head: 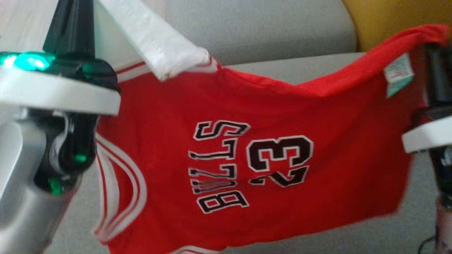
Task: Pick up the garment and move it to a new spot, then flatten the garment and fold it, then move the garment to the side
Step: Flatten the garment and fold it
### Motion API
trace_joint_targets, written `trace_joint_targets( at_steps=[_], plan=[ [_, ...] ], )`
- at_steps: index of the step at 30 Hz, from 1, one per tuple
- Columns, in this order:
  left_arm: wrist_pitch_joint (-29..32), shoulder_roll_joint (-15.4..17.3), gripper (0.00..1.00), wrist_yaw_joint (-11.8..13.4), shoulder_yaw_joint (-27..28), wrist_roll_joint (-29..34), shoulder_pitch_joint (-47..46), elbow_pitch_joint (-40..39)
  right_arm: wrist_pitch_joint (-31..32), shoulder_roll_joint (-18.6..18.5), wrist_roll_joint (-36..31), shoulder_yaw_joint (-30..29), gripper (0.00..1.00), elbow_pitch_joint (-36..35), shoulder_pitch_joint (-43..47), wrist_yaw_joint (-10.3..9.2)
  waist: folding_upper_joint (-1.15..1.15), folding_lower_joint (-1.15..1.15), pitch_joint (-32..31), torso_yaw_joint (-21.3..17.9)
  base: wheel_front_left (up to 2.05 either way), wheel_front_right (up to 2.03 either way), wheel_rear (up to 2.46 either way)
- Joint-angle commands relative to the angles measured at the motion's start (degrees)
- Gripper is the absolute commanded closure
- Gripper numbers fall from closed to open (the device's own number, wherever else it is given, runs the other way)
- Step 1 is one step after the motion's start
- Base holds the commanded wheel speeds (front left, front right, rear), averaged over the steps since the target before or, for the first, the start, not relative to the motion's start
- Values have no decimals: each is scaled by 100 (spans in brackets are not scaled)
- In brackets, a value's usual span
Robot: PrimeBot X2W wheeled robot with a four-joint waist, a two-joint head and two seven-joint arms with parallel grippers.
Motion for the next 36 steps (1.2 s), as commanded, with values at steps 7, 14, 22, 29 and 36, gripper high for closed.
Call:
trace_joint_targets(
  at_steps=[7, 14, 22, 29, 36],
  plan=[
    [146, 152, 100, -245, 199, 329, -1740, 1364, 234, -400, 219, 723, 100, 1074, -1731, -4, 0, 0, 911, -116, 0, 0, 0],
    [-70, -200, 100, -706, -113, 940, -3724, 3346, -216, -458, 23, 1215, 100, 3043, -4100, -4, 0, 0, 1553, -51, 0, 0, 0],
    [-784, -769, 100, -1043, -244, 1155, -4682, 5108, -1093, -73, -710, 1014, 100, 5229, -5646, -4, 0, 0, 2016, 160, 0, 0, 0],
    [-1189, -1003, 100, -1480, -418, 1057, -4335, 5611, -1770, 262, -1011, 1079, 100, 6208, -5497, -4, 0, 0, 2651, 290, 0, 0, 0],
    [-1666, -1040, 100, -1701, -418, 770, -3104, 5465, -2472, 408, -1018, 955, 100, 6779, -4790, -4, 0, 0, 2899, 328, 0, 0, 0]
  ],
)
